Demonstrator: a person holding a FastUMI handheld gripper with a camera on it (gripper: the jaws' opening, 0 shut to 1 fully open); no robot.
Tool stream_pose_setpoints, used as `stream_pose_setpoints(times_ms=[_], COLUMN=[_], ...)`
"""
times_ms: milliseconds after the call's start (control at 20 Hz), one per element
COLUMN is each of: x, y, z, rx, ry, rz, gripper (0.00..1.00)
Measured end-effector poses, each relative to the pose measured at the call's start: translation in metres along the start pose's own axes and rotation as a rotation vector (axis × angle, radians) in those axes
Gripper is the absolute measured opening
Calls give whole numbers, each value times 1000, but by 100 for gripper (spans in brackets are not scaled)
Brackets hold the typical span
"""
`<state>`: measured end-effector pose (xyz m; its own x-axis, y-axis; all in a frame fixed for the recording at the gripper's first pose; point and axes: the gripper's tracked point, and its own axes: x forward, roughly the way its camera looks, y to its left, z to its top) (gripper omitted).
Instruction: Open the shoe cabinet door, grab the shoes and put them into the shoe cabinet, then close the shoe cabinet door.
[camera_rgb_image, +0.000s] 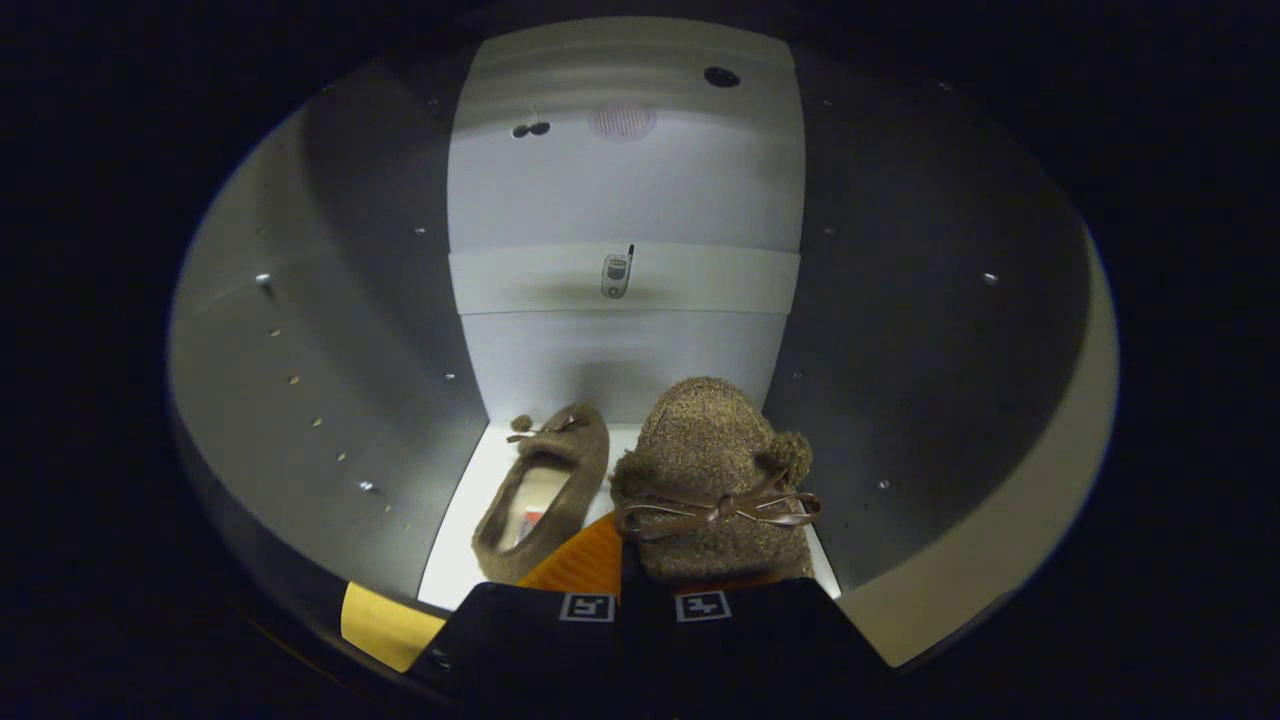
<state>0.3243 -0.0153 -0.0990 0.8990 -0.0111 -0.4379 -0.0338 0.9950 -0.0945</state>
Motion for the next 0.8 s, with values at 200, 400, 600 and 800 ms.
stream_pose_setpoints(times_ms=[200,400,600,800], x=[62,110,131,131], y=[-6,-12,-7,-12], z=[-8,-28,-40,-39], rx=[44,59,55,65], ry=[87,165,210,223], rz=[0,-15,-10,-12], gripper=[7,7,7,7])
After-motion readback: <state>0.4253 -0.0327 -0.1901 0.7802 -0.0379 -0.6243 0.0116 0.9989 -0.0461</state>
